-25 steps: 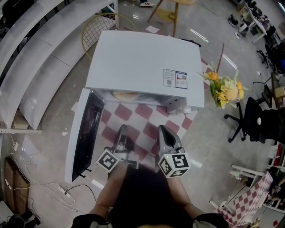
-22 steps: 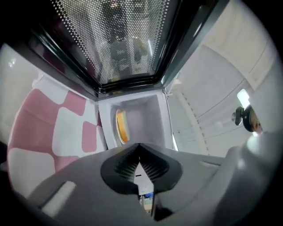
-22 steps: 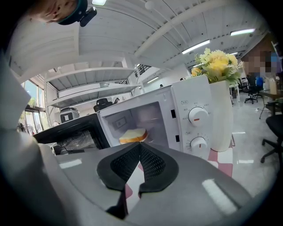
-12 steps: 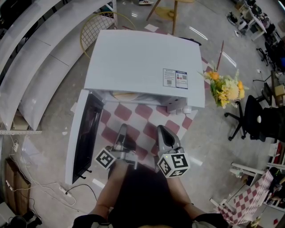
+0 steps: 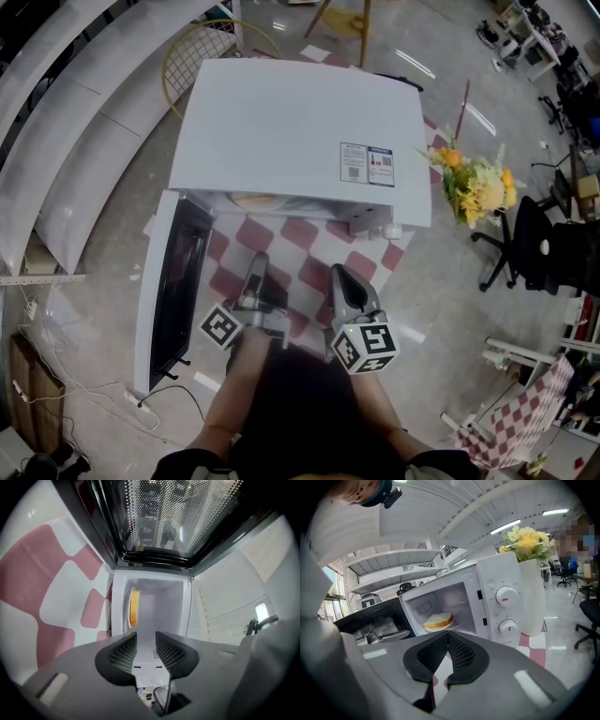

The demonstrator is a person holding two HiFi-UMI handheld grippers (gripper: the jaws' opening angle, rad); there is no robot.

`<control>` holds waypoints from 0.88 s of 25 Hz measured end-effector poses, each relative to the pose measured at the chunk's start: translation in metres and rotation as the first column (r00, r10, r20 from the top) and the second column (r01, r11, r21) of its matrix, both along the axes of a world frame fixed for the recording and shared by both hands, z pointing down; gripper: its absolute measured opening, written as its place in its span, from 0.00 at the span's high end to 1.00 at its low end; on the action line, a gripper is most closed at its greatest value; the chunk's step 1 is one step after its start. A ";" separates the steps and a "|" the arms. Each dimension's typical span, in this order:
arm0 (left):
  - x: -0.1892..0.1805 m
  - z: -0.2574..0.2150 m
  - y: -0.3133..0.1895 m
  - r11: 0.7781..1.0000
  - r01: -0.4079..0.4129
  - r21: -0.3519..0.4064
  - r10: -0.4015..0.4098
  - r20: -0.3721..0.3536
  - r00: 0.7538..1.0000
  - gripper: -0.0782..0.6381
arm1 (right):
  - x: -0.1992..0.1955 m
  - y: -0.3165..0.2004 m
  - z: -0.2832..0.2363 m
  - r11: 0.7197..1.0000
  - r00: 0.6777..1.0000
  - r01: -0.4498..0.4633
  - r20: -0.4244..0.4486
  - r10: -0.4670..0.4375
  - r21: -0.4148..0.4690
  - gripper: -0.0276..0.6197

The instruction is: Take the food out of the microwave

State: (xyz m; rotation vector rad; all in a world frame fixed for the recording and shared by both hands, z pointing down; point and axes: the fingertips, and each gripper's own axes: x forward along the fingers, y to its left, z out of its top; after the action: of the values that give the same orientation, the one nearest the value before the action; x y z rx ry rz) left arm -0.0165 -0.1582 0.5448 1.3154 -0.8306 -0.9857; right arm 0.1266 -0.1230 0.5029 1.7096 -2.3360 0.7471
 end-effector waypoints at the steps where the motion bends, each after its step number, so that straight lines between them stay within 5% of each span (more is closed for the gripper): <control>1: 0.000 0.000 -0.003 1.000 0.004 0.001 -0.004 -0.001 1.000 0.72 | 0.000 0.000 0.001 1.000 1.000 -0.001 0.000 0.001 -0.003 0.96; 22: -0.010 0.029 -0.053 0.997 0.059 -0.051 -0.061 -0.047 0.997 0.72 | 0.009 -0.006 0.020 0.998 1.000 -0.017 -0.011 0.017 -0.059 0.96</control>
State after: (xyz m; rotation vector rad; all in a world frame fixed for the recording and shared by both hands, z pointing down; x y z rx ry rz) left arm -0.0266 -0.2111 0.5742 1.2257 -0.8566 -1.0338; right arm 0.1357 -0.1291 0.5226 1.7072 -2.2721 0.7996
